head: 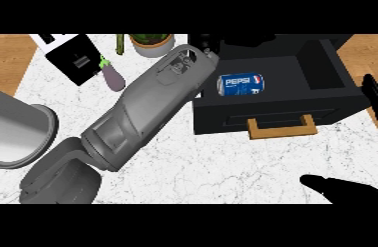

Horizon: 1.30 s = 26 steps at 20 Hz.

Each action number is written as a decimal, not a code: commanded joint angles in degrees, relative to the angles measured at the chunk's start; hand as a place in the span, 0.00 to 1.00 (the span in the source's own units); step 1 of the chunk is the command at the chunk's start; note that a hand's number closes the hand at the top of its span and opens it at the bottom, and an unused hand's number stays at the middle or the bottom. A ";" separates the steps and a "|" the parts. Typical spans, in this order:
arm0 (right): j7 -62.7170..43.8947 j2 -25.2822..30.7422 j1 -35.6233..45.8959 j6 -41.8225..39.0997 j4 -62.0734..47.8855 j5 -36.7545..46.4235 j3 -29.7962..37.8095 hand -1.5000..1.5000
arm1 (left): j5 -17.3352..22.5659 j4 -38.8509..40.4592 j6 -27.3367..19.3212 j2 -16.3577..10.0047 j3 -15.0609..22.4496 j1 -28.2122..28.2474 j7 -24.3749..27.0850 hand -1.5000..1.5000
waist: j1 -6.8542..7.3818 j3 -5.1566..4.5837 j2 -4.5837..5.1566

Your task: Pick up the can, place it into the drawer and close the drawer

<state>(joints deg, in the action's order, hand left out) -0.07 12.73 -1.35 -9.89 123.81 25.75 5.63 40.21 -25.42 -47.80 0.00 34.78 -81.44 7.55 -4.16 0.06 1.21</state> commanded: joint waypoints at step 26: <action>7.05 -4.17 16.38 29.82 -51.36 36.69 -7.32 0.00 | -7.22 -24.15 -0.01 -15.32 2.92 9.36 -17.37 0.00 | 6.97 -0.01 -1.58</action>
<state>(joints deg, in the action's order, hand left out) 4.95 9.34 14.14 15.95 81.58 62.21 -3.09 34.17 -43.65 -47.44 -12.49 36.39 -75.59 -6.88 2.07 -0.71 -0.99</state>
